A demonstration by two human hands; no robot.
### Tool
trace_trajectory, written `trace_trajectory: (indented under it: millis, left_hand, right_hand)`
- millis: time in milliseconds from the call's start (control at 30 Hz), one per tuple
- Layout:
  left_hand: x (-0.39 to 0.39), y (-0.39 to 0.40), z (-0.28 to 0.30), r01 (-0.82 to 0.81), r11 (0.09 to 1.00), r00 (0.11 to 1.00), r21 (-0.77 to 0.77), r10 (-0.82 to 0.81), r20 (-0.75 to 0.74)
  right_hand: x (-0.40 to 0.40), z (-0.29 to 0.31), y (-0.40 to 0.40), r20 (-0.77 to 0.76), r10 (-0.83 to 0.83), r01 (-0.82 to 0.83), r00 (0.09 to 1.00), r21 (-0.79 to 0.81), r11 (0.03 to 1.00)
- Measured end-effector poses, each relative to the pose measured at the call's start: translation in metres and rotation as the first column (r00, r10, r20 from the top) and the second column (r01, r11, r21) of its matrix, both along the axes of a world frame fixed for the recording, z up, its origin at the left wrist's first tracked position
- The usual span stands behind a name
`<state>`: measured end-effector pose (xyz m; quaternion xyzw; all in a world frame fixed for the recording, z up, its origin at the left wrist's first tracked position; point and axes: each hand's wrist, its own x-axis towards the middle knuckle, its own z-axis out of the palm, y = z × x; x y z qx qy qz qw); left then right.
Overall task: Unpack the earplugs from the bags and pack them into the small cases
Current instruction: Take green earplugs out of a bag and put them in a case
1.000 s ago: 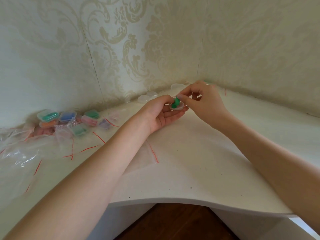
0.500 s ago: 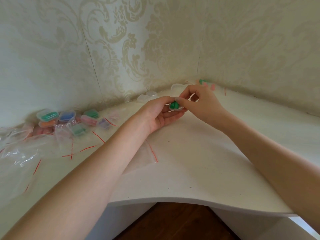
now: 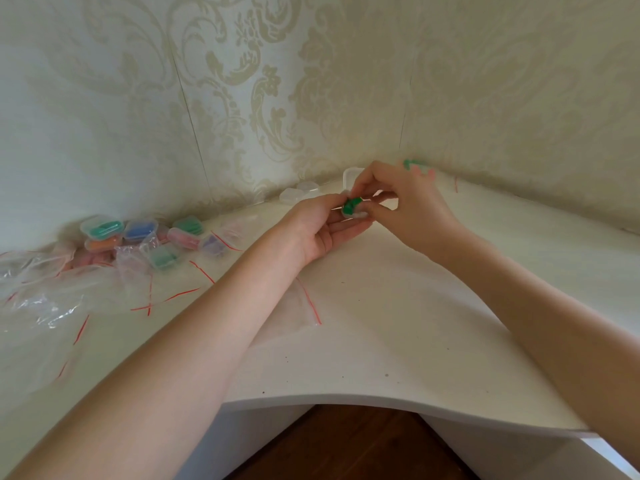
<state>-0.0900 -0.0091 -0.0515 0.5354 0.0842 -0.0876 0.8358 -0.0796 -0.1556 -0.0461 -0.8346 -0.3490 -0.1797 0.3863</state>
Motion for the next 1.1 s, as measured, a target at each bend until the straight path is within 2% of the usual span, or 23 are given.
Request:
trace_trajectory:
  millis: [67, 133, 233, 300, 367, 467, 600, 767, 833, 867, 900, 967, 1000, 1067, 1100]
  left_hand:
    - [0.0, 0.001, -0.001, -0.012, 1.0, 1.0, -0.006, 0.012, -0.003]
    - [-0.001, 0.001, 0.0, -0.009, 1.0, 1.0, -0.029, 0.009, 0.0]
    - [-0.002, 0.0, 0.003, 0.018, 0.997, 1.0, -0.076, -0.019, -0.002]
    - [-0.003, -0.001, 0.003, 0.043, 0.996, 0.999, -0.08, -0.044, -0.012]
    - [-0.004, -0.003, 0.003, 0.06, 0.995, 0.998, -0.078, -0.062, -0.021]
    - [-0.002, -0.003, 0.003, 0.048, 0.991, 0.997, -0.121, -0.055, -0.054]
    - [0.001, 0.001, 0.001, -0.025, 0.989, 0.999, -0.147, 0.019, -0.042]
    - [0.005, -0.001, -0.004, -0.064, 0.997, 0.998, -0.031, 0.064, 0.014]
    - [0.004, -0.004, -0.002, -0.116, 0.992, 0.987, 0.05, 0.109, 0.115]
    - [0.006, -0.004, 0.0, -0.187, 0.974, 0.967, 0.13, 0.16, 0.199]
    - [0.008, 0.0, 0.003, -0.309, 0.918, 0.923, 0.247, 0.228, 0.31]
    - [0.009, 0.015, 0.012, -0.538, 0.738, 0.805, 0.407, 0.308, 0.506]
    - [0.009, 0.025, 0.019, -0.592, 0.693, 0.777, 0.412, 0.354, 0.52]
    - [0.005, 0.049, 0.033, -0.587, 0.702, 0.802, 0.404, 0.434, 0.411]
    - [0.002, 0.061, 0.039, -0.554, 0.727, 0.83, 0.406, 0.445, 0.336]
  right_hand:
    - [-0.002, 0.0, -0.001, -0.019, -0.014, 0.013, 1.0, -0.038, 0.999]
    - [-0.001, -0.001, -0.001, -0.062, -0.018, 0.019, 0.998, 0.005, 1.0]
    - [0.002, -0.001, 0.002, -0.137, -0.005, 0.043, 0.991, 0.273, 0.961]
    - [0.007, 0.001, 0.001, -0.128, -0.073, 0.117, 0.989, 0.379, 0.918]
    - [0.011, 0.002, 0.0, -0.127, -0.124, 0.163, 0.984, 0.366, 0.916]
    - [0.012, -0.002, 0.001, -0.15, -0.119, 0.153, 0.982, 0.242, 0.958]
    - [0.007, -0.002, 0.005, -0.223, -0.03, 0.093, 0.974, 0.278, 0.956]
    - [0.007, -0.003, 0.004, -0.258, 0.008, 0.077, 0.966, 0.318, 0.945]
    - [0.008, -0.001, 0.003, -0.272, -0.004, 0.105, 0.962, 0.361, 0.927]
    - [0.009, -0.001, 0.003, -0.279, -0.016, 0.124, 0.96, 0.374, 0.919]
    - [0.01, -0.002, 0.004, -0.287, -0.03, 0.142, 0.958, 0.377, 0.915]
    - [0.009, -0.005, 0.01, -0.273, -0.055, 0.141, 0.96, 0.306, 0.942]
    - [0.005, -0.007, 0.015, -0.27, -0.044, 0.107, 0.962, 0.223, 0.969]
    - [-0.008, -0.009, 0.029, -0.318, 0.038, -0.054, 0.947, -0.04, 0.998]
    - [-0.016, -0.009, 0.039, -0.348, 0.075, -0.151, 0.935, -0.197, 0.969]
